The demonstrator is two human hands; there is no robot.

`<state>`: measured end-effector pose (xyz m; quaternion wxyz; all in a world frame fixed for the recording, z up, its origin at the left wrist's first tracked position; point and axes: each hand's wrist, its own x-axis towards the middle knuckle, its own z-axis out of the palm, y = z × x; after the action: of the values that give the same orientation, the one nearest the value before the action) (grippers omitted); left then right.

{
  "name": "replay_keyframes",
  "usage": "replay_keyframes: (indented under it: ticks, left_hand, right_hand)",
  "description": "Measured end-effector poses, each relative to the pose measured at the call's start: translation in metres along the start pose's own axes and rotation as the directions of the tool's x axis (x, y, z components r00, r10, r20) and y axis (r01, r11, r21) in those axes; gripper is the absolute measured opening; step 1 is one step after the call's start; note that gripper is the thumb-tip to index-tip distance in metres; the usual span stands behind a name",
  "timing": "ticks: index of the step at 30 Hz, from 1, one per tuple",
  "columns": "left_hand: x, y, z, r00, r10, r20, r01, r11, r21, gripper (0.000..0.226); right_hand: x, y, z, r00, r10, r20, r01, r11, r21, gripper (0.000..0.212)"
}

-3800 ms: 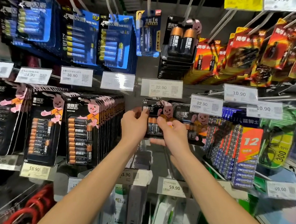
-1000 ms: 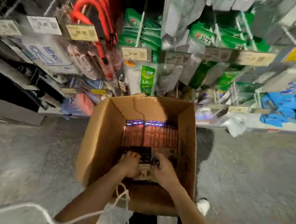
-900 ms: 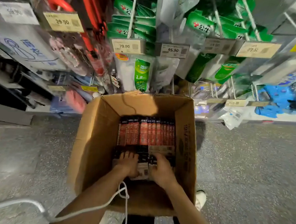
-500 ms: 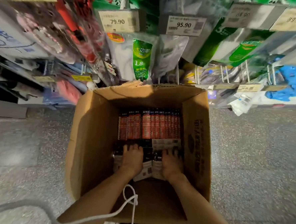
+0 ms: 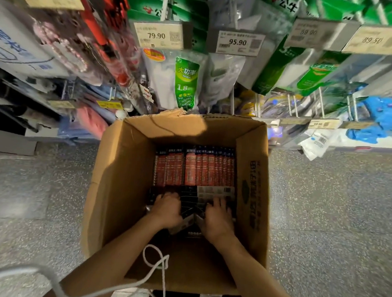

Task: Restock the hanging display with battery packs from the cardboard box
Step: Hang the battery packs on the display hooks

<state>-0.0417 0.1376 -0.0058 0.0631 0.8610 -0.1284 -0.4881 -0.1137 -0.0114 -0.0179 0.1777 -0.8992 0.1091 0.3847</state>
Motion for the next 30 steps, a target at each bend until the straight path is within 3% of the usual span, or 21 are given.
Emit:
replay_keyframes:
  ticks: [3,6,9,14,17,19,21,24,27,30]
  left_hand:
    - [-0.016,-0.008,-0.006,0.999,0.000,0.041,0.011,0.964,-0.266,0.005]
    - [-0.033,-0.009,-0.016,0.997,-0.073,-0.017,0.052,0.832,-0.552,0.011]
    - [-0.057,-0.004,-0.030,0.989,-0.101,-0.107,-0.015,0.656,-0.754,0.013]
    - [-0.104,0.004,-0.051,0.946,-0.089,-0.311,-0.231,0.488,-0.842,0.018]
    - [-0.131,0.005,-0.065,0.844,-0.102,-0.527,-0.459,0.373,-0.807,0.021]
    - [-0.145,0.005,-0.071,0.790,-0.175,-0.588,-0.537,0.268,-0.800,0.014]
    - [-0.159,0.013,-0.076,0.778,-0.255,-0.574,-0.572,0.088,-0.815,0.010]
    - [-0.177,0.036,-0.081,0.852,-0.240,-0.465,-0.519,-0.281,-0.807,0.039]
    - [-0.184,0.062,-0.083,0.861,-0.125,-0.494,-0.508,-0.289,-0.812,0.083]
    - [-0.187,0.092,-0.085,0.871,-0.162,-0.463,-0.491,-0.259,-0.832,0.058]
  right_hand:
    - [-0.015,-0.003,-0.014,0.998,0.000,-0.069,0.019,0.961,0.276,0.029]
    - [-0.032,-0.010,-0.036,0.990,0.006,-0.138,0.063,0.868,0.493,0.014]
    - [-0.053,-0.019,-0.060,0.976,0.045,-0.213,0.118,0.712,0.692,0.011]
    - [-0.096,-0.027,-0.104,0.932,0.112,-0.346,0.223,0.575,0.787,0.009]
    - [-0.120,-0.020,-0.126,0.900,0.224,-0.374,0.211,0.528,0.823,0.013]
    - [-0.138,-0.013,-0.143,0.874,0.274,-0.401,0.235,0.484,0.843,0.013]
    - [-0.157,-0.009,-0.160,0.845,0.276,-0.458,0.311,0.443,0.841,0.014]
    - [-0.182,-0.014,-0.178,0.827,0.165,-0.538,0.420,0.456,0.785,0.018]
    - [-0.199,-0.033,-0.181,0.838,-0.045,-0.544,0.478,0.544,0.690,0.021]
    - [-0.210,-0.050,-0.182,0.814,-0.170,-0.555,0.501,0.689,0.524,0.025]
